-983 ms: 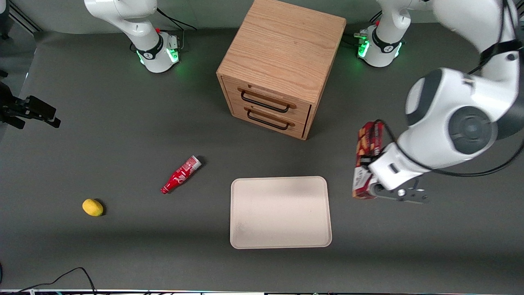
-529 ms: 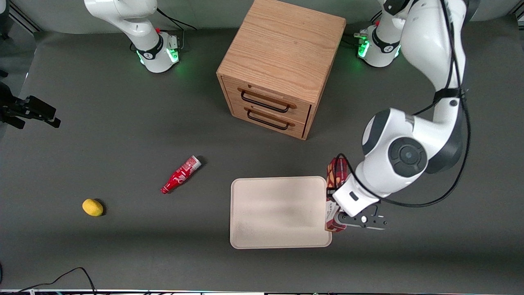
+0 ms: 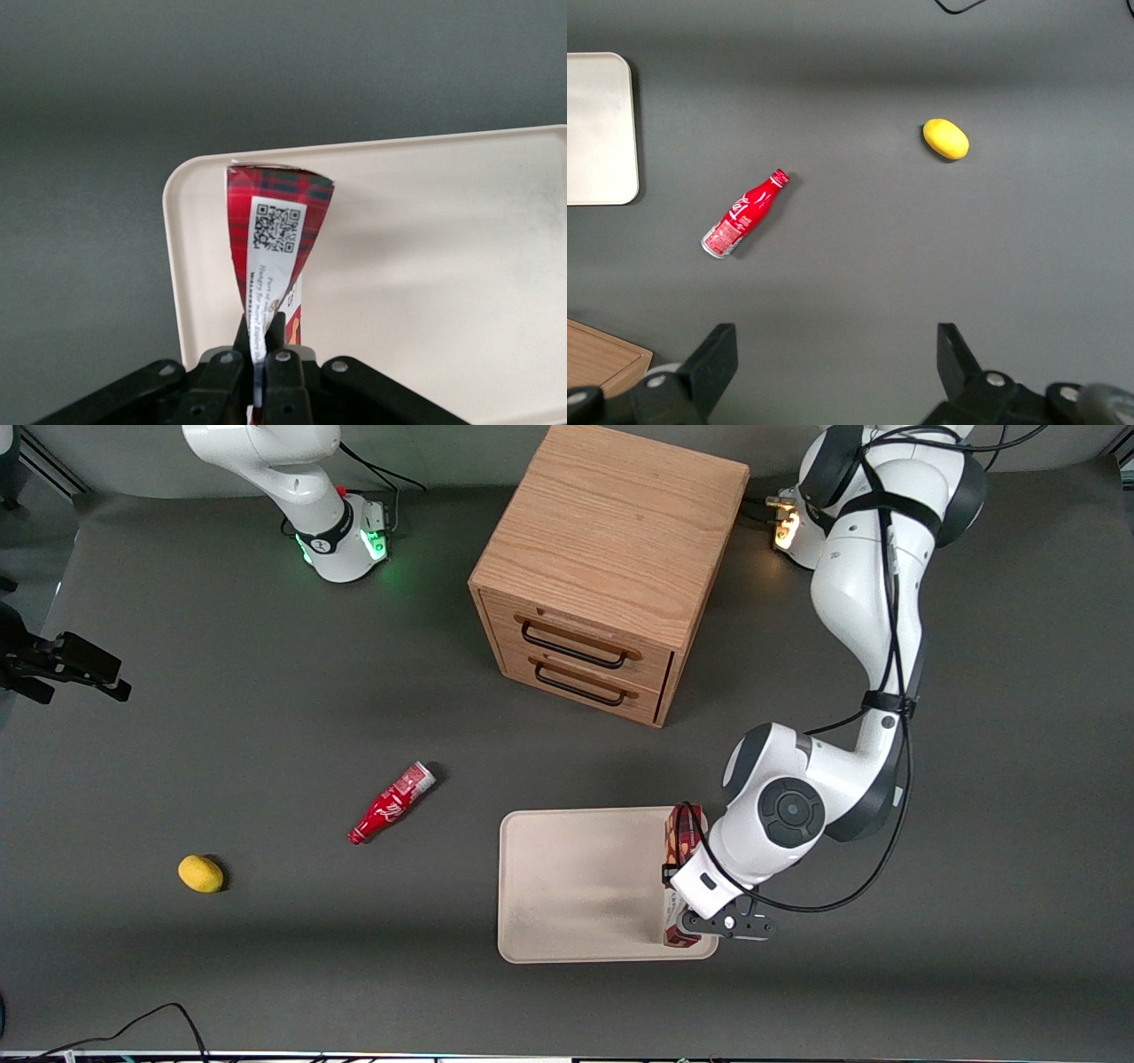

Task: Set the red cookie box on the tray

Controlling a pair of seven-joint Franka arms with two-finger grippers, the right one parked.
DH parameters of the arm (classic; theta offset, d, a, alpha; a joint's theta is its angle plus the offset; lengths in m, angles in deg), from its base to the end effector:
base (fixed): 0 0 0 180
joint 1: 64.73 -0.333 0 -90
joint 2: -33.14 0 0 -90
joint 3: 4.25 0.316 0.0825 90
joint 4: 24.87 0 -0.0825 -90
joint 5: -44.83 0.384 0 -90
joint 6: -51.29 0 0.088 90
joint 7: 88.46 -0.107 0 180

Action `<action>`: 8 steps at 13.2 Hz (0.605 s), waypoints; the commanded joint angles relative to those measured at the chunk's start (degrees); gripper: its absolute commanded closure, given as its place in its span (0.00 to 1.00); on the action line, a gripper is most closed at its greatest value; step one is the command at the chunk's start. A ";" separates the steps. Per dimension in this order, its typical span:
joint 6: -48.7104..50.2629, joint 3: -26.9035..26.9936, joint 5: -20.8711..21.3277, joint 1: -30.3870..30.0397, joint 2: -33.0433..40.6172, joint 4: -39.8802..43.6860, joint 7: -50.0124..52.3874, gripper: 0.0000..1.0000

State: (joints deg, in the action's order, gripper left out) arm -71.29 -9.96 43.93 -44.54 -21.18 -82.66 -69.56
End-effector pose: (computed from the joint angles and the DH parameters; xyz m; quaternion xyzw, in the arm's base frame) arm 0.7299 -0.3219 0.2950 0.9941 -0.0328 0.0688 0.0774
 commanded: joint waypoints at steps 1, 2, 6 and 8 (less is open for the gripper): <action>-0.90 0.97 0.81 0.46 -2.11 3.20 0.96 1.00; -0.99 1.05 0.98 0.46 -2.63 3.20 0.88 1.00; -3.01 1.05 2.92 0.37 -3.34 2.85 0.79 0.92; -3.98 0.97 3.01 0.37 -3.52 2.50 0.79 0.51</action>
State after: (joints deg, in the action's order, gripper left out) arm -74.45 -9.24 45.90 -44.59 -23.52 -82.02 -69.56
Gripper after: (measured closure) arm 0.903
